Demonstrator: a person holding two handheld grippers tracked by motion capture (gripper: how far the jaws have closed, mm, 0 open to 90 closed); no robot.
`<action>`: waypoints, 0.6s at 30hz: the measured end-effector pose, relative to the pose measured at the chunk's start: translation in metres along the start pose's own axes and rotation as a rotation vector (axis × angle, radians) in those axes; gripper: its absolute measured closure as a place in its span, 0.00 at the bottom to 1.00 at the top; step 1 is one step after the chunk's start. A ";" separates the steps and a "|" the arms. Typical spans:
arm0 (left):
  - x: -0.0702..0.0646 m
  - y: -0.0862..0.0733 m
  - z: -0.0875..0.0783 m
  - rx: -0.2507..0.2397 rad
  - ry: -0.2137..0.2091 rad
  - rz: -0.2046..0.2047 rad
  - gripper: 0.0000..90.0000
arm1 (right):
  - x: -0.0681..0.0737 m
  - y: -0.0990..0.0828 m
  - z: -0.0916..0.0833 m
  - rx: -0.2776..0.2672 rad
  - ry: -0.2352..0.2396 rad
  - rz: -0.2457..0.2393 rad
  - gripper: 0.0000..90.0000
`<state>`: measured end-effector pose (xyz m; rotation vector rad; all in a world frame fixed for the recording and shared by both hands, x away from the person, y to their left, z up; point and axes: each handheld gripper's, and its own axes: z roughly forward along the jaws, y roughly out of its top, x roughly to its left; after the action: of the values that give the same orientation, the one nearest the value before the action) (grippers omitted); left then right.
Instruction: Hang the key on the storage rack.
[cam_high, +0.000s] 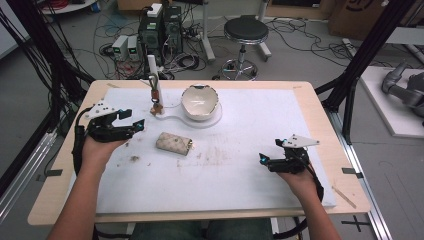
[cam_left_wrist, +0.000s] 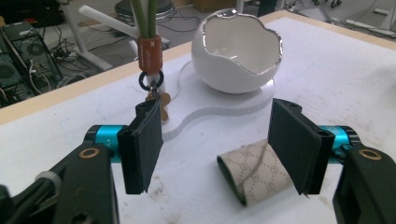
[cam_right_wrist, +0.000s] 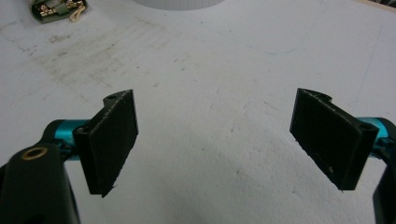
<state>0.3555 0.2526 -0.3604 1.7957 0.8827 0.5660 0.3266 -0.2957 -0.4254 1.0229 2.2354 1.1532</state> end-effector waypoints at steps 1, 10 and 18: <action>-0.002 -0.004 -0.002 0.000 -0.009 -0.003 0.38 | 0.000 0.000 0.000 0.000 0.000 0.002 0.17; -0.008 -0.028 -0.006 0.004 -0.058 -0.023 0.33 | 0.001 -0.001 0.001 0.005 -0.004 0.002 0.17; -0.006 -0.046 -0.007 0.016 -0.084 -0.016 0.26 | -0.001 -0.001 0.000 0.001 -0.001 0.007 0.17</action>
<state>0.3324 0.2618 -0.4000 1.8122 0.8456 0.4711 0.3268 -0.2966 -0.4262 1.0329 2.2334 1.1540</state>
